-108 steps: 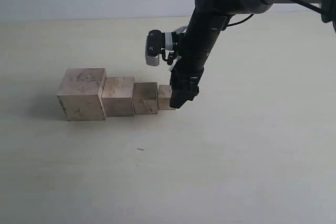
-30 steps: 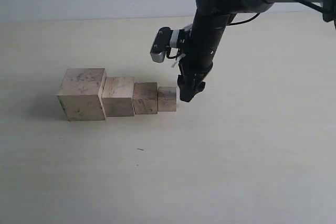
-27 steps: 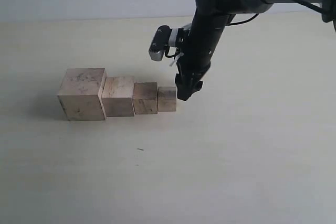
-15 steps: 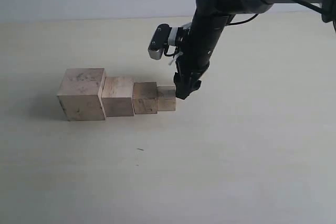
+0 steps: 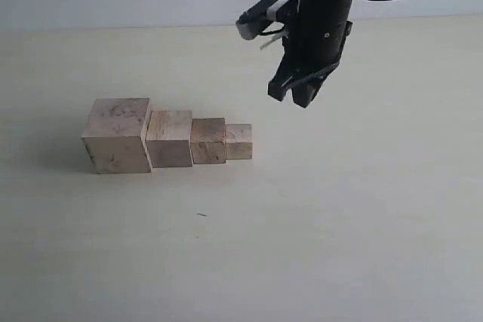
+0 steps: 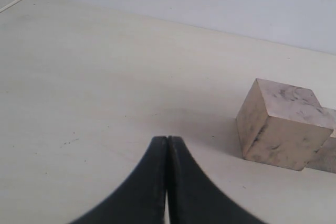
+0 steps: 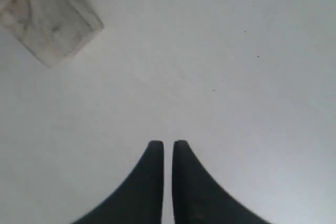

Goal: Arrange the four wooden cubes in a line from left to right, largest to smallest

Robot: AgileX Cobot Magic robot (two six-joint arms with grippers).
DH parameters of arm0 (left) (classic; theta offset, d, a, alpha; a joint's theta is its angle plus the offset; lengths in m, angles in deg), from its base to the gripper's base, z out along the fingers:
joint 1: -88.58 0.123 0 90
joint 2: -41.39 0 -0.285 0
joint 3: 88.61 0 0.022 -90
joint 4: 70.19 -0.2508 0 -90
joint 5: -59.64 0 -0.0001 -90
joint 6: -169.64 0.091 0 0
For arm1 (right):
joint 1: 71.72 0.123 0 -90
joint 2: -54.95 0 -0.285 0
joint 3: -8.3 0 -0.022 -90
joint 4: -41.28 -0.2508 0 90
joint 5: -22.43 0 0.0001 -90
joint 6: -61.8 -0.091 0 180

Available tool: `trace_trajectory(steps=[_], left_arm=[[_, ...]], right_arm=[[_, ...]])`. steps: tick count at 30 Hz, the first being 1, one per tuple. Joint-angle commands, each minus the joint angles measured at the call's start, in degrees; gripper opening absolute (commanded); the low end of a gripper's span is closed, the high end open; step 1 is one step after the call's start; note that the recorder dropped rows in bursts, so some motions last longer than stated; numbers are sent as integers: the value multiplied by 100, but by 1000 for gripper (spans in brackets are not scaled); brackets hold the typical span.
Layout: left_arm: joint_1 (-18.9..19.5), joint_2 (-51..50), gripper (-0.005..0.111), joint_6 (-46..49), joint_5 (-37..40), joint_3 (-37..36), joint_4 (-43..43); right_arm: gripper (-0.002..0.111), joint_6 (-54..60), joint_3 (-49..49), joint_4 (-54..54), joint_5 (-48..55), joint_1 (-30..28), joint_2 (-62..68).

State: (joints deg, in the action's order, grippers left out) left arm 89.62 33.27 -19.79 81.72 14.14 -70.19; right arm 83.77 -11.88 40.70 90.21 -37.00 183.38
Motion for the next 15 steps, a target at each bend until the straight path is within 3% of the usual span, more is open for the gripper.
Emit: trace_trajectory(steps=[1,3,6,9,15], left_arm=[[-30,33,0,27,-74,3,40],[-30,33,0,27,-74,3,40],[-30,33,0,27,-74,3,40],[-30,33,0,27,-74,3,40],[-30,33,0,27,-74,3,40]], right_arm=[[0,-857,70,-818,-424,-20,-478],[0,-998,422,-1258,-958,-20,-954],[0,-998,1919,-1740,-2359,-8,-2332],[0,-1548,3111,-2191,-3040,-8,-3828],[0,-1590,3241,-2070,-3167,-8,-5393]])
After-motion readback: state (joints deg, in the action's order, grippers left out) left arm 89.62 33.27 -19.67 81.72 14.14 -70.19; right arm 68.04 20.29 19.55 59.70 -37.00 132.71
